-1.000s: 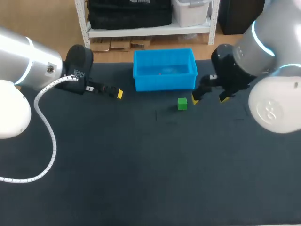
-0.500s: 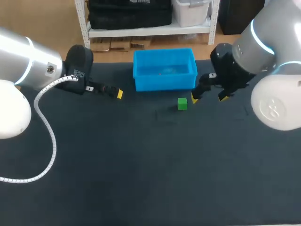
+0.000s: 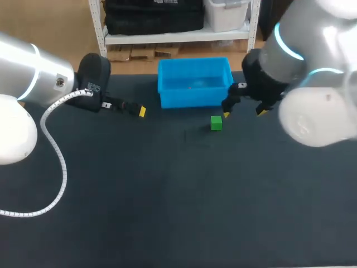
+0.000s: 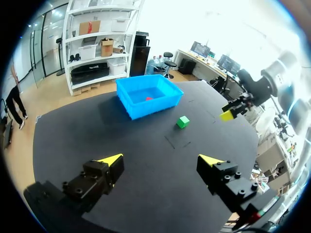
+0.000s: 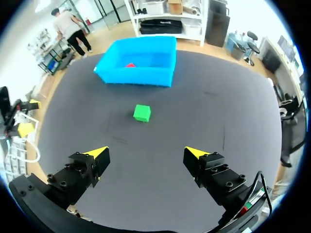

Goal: Use the left arm to pick the red cube and place it into the blue plastic box first, then use the right arm to grasp the green cube and put it into the same blue plastic box after the first action is fully finished.

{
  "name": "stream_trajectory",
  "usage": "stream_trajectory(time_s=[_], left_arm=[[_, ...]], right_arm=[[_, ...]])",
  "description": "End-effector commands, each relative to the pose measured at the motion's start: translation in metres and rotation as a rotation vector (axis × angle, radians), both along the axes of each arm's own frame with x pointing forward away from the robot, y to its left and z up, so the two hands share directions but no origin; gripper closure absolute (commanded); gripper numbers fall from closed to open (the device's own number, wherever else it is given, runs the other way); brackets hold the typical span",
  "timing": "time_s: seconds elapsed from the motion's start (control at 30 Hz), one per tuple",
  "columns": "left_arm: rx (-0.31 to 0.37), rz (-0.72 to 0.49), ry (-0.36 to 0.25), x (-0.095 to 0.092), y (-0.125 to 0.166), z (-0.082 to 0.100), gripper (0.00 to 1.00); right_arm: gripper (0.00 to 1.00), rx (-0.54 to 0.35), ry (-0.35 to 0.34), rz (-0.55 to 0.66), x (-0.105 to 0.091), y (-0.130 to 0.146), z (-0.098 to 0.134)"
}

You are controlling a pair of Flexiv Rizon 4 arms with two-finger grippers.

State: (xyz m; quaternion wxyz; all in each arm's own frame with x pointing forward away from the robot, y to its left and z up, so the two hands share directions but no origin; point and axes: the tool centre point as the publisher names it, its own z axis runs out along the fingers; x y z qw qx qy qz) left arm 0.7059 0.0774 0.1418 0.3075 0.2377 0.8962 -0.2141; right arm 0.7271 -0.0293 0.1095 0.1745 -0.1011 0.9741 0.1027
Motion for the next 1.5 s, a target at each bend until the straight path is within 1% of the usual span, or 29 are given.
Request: stream_trajectory(time_s=[0.03, 0.1, 0.2, 0.4, 0.57, 0.77, 0.97, 1.13, 1.5], left_arm=[[-0.007, -0.005, -0.003, 0.000, 0.001, -0.001, 0.00], [-0.007, -0.005, -0.003, 0.000, 0.001, -0.001, 0.00], [-0.007, -0.005, -0.003, 0.000, 0.001, -0.001, 0.00], [-0.007, -0.005, -0.003, 0.000, 0.001, -0.001, 0.00], [-0.007, -0.005, -0.003, 0.000, 0.001, -0.001, 0.00], [-0.007, -0.005, -0.003, 0.000, 0.001, -0.001, 0.00], [-0.007, -0.005, -0.003, 0.000, 0.001, -0.001, 0.00], [-0.007, -0.005, -0.003, 0.000, 0.001, -0.001, 0.00], [-0.007, -0.005, -0.003, 0.000, 0.001, -0.001, 0.00]], right_arm=[[0.00, -0.100, 0.035, -0.020, 0.029, 0.020, -0.013], [0.00, -0.142, 0.043, -0.023, 0.035, 0.022, -0.020], [0.00, -0.171, 0.069, -0.028, 0.043, 0.023, -0.031], [0.00, -0.194, 0.091, -0.039, 0.057, 0.021, -0.045], [0.00, -0.181, 0.099, -0.053, 0.067, 0.021, -0.056], [0.00, -0.167, 0.111, -0.061, 0.081, 0.023, -0.077], [0.00, -0.162, 0.120, -0.058, 0.088, 0.028, -0.092], [0.00, -0.159, 0.131, -0.057, 0.093, 0.032, -0.097], [0.00, -0.185, 0.131, -0.044, 0.095, 0.038, -0.100]])
